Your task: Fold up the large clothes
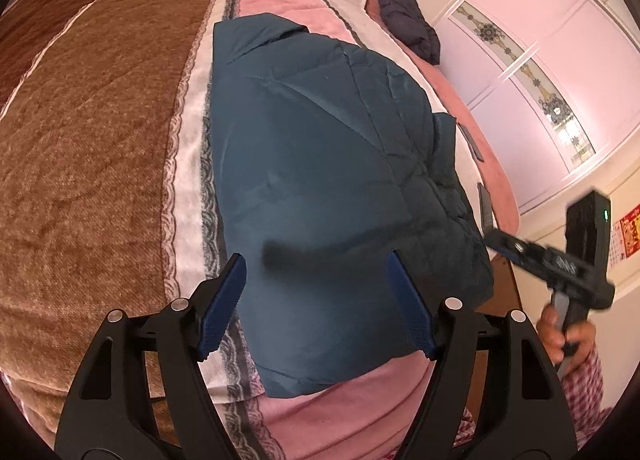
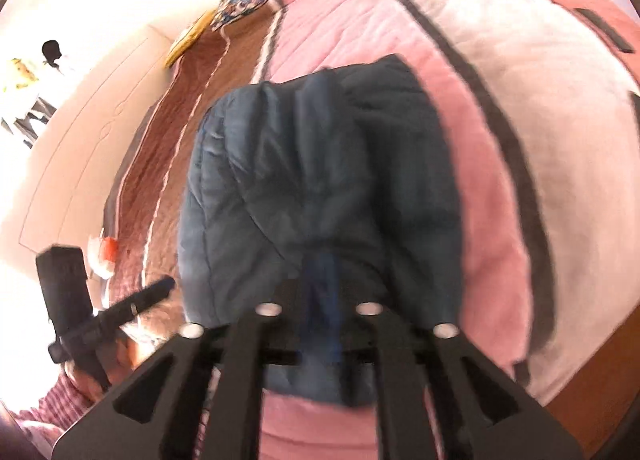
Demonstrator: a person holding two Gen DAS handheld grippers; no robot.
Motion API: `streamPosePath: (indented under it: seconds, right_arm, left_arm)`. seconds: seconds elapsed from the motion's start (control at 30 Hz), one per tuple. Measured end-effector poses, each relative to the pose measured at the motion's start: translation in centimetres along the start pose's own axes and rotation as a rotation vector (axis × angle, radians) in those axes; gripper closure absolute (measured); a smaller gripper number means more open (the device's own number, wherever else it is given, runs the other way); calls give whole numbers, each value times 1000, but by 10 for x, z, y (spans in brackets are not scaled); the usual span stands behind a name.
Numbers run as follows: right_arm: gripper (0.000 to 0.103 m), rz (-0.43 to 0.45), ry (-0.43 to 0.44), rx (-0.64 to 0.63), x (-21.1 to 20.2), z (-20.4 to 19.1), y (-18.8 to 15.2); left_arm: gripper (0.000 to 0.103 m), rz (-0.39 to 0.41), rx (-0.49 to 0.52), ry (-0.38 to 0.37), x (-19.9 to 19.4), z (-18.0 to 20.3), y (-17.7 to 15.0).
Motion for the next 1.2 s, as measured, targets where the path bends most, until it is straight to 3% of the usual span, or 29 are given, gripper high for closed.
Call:
streamPosePath:
  seconds: [0.03, 0.07, 0.2, 0.4, 0.53, 0.8, 0.93, 1.07, 1.2]
  right_arm:
    - [45, 24, -20, 18, -7, 8, -3]
    - [39, 34, -18, 26, -11, 13, -3]
    - [39, 55, -48, 69, -12, 37, -2]
    - [35, -16, 49, 234, 13, 60, 29]
    - [35, -100, 62, 296, 45, 67, 48]
    - [34, -160, -56, 279, 85, 78, 43]
    - [32, -155, -51, 276, 94, 83, 35]
    - [31, -174, -18, 305, 101, 90, 32]
    - [30, -186, 16, 328, 106, 95, 35]
  left_arm:
    - [29, 0, -3, 2, 1, -1, 1]
    - [29, 1, -4, 6, 1, -2, 3]
    - [28, -1, -9, 0, 5, -4, 9]
    - [27, -16, -7, -10, 17, -8, 18]
    - [24, -40, -37, -21, 26, -13, 17]
    - [15, -61, -35, -5, 44, -16, 12]
    - [4, -79, -71, 5, 55, -18, 10]
    - [4, -101, -142, -33, 67, -23, 5]
    - [4, -92, -147, -48, 74, -21, 2]
Point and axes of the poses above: each gripper's, at about its wrist camera, not at the fingertips, and x roughly the way its jaws point, z to its right, y to its top, the point moved 2 cm from there along x, roughly the way its jaws point, and after that the axes turned 14 degrees about x, right-handed, at the moved point
